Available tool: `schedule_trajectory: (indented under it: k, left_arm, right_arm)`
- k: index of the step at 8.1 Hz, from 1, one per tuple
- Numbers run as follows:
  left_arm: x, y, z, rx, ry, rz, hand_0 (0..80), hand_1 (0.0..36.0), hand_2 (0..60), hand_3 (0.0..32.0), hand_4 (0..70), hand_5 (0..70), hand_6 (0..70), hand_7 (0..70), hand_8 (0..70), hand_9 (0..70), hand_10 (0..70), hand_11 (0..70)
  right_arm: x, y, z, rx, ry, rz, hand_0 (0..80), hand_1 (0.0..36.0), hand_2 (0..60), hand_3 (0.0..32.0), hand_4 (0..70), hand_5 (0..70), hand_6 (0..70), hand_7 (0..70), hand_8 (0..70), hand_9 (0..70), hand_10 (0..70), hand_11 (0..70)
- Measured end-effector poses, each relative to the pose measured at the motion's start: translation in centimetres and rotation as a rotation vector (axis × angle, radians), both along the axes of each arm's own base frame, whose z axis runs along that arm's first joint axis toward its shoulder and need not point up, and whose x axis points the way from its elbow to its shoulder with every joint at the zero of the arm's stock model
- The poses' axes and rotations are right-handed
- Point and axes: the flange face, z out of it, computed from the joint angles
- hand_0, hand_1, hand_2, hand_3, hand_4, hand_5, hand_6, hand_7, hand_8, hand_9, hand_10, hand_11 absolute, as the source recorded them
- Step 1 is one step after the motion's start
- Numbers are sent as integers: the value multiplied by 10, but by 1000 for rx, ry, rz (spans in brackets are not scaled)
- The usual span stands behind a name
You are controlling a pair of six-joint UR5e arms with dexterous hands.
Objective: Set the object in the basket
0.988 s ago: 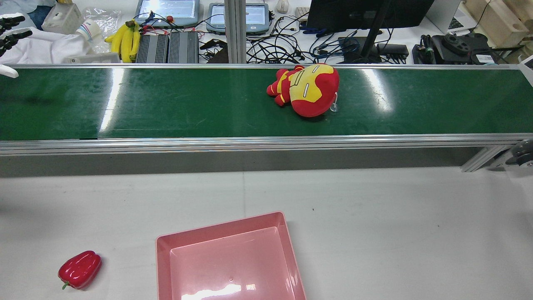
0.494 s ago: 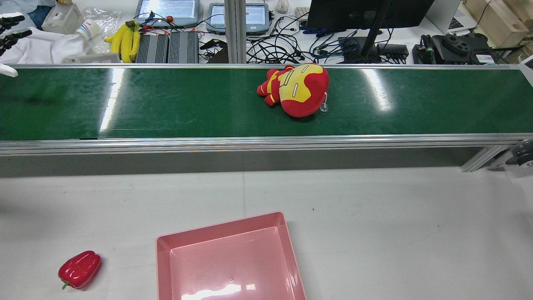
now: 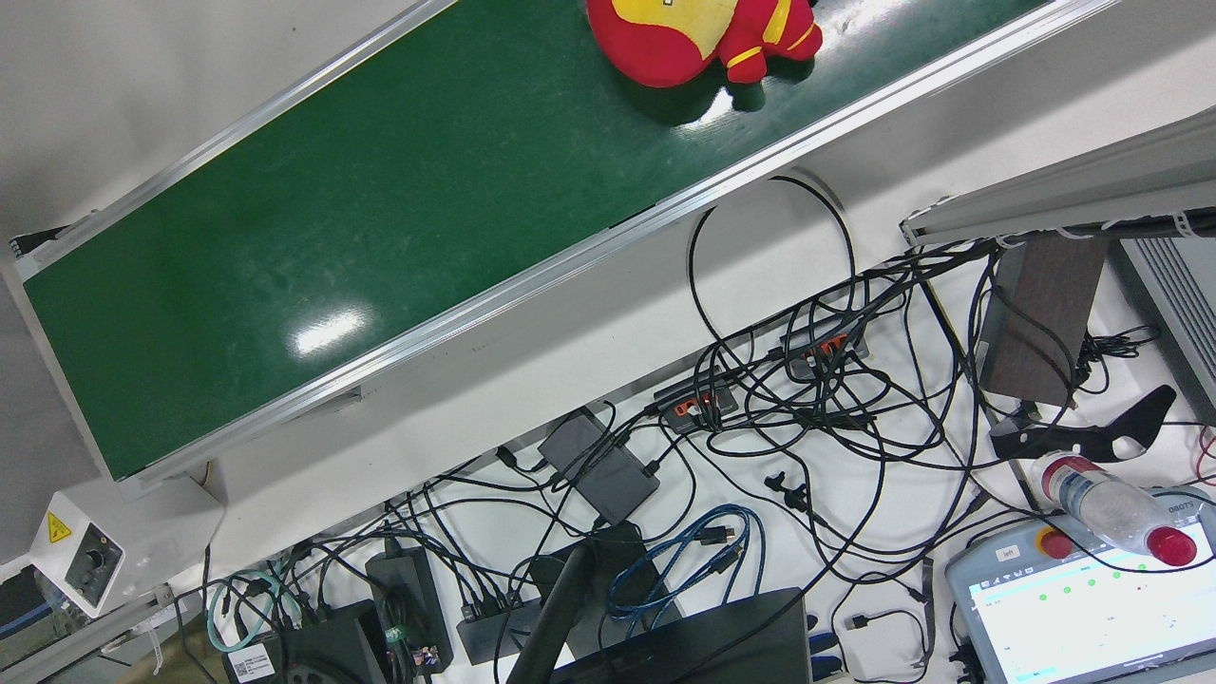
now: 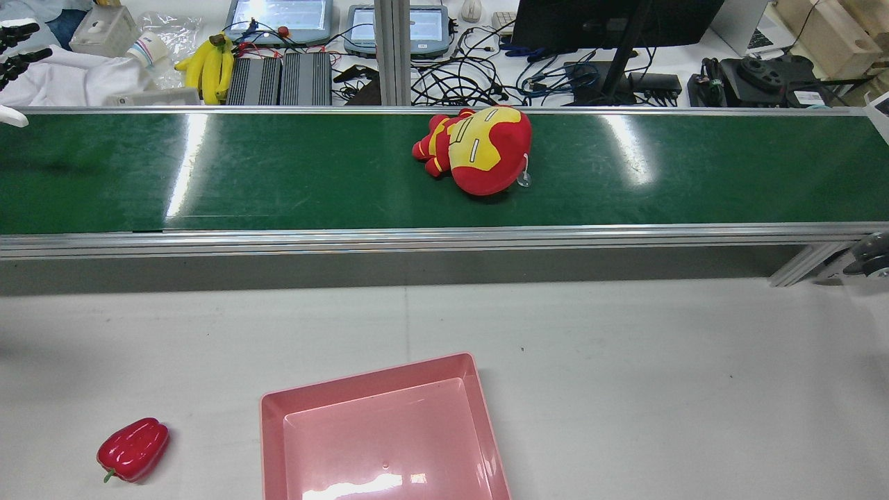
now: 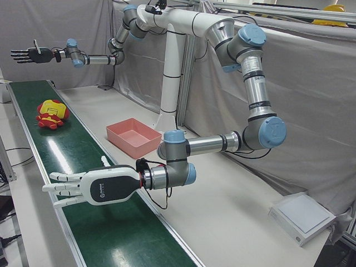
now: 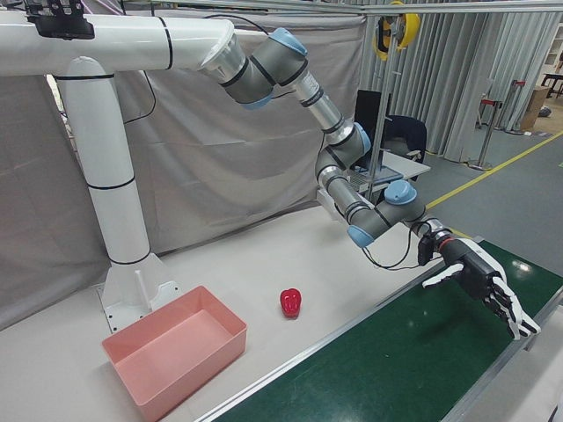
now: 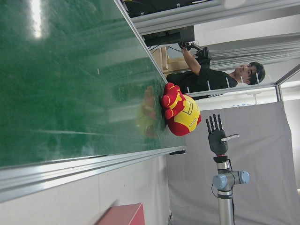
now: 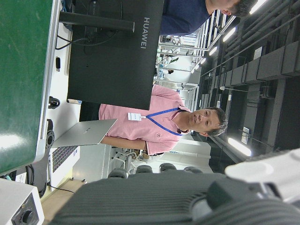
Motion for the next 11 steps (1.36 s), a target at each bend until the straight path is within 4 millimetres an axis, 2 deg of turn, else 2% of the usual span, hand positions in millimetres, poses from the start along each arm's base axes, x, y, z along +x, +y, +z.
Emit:
schedule_trajectory:
  k: [11]
  left_arm:
    - [1, 5, -4, 10, 3, 4, 671, 216, 0, 0, 97, 201, 39, 37, 96, 152, 0, 0]
  right_arm:
    - [0, 0, 0, 0, 0, 0, 0, 0, 0, 0, 0, 0, 0, 0, 0, 0, 0, 0]
